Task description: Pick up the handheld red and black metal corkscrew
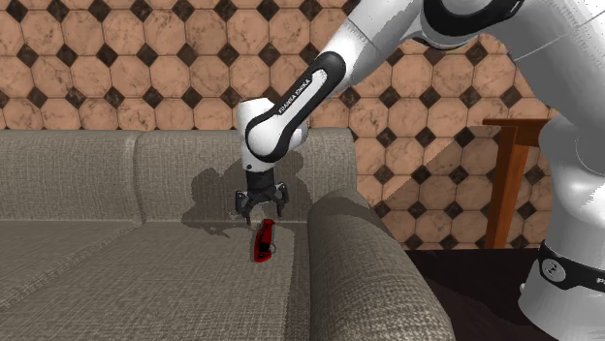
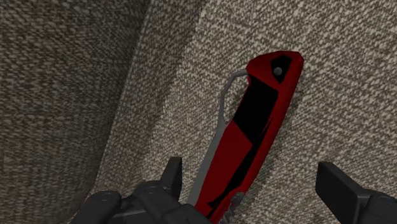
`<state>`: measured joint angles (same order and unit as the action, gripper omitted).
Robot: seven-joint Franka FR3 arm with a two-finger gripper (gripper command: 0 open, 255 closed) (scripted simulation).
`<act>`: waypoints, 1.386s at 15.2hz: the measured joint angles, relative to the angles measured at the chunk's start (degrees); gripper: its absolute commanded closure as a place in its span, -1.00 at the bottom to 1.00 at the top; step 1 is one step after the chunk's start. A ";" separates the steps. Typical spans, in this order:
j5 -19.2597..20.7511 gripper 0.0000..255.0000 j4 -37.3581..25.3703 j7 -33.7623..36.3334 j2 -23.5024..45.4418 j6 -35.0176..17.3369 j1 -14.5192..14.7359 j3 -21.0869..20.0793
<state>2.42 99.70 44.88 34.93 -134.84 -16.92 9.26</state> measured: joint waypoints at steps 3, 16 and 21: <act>-1.11 -1.00 -5.01 2.08 5.30 0.53 -1.41 0.93; -1.91 1.00 -8.49 3.08 11.90 -2.42 -2.31 0.78; -1.91 1.00 -8.55 3.06 11.94 -2.43 -2.34 0.79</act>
<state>0.51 91.15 47.94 46.87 -137.26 -19.26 10.05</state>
